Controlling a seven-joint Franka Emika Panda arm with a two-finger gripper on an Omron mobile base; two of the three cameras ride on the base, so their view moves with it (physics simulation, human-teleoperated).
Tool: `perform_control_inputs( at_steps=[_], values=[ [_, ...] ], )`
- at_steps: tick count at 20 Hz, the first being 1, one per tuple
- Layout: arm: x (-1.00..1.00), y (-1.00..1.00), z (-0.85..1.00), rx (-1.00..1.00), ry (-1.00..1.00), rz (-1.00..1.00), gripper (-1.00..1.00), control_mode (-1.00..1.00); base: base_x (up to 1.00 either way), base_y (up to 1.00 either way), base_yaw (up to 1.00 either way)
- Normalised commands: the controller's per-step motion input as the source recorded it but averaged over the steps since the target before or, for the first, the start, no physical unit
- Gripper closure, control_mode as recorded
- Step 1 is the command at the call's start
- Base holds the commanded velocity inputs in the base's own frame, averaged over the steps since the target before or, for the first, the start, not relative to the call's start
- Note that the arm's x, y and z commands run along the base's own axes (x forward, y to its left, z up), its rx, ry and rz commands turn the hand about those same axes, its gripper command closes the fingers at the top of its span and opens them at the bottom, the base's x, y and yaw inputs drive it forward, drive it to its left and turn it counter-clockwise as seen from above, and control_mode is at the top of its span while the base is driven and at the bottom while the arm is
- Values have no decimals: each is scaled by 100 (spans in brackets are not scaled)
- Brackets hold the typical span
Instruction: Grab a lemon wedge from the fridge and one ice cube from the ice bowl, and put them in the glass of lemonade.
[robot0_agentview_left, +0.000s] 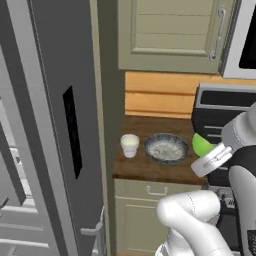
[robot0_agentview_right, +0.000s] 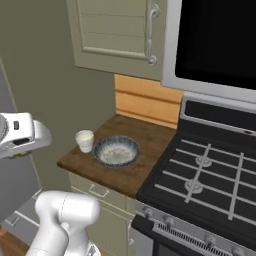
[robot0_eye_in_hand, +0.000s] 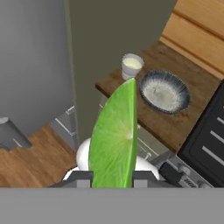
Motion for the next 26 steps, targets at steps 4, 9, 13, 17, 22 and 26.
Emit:
perform_control_inputs(
  at_steps=[4,9,13,17,22,26],
  values=[
    [0,0,0,0,0,0,100,100,0,-71,20],
    [0,0,0,0,0,0,100,100,3,-65,25],
    [0,0,0,0,0,0,100,100,24,0,6],
    [21,9,0,0,0,-1,100,-100,0,0,0],
    [32,6,-9,0,0,0,100,-100,0,0,0],
    [58,13,-22,0,0,0,100,-100,0,0,0]
  ],
)
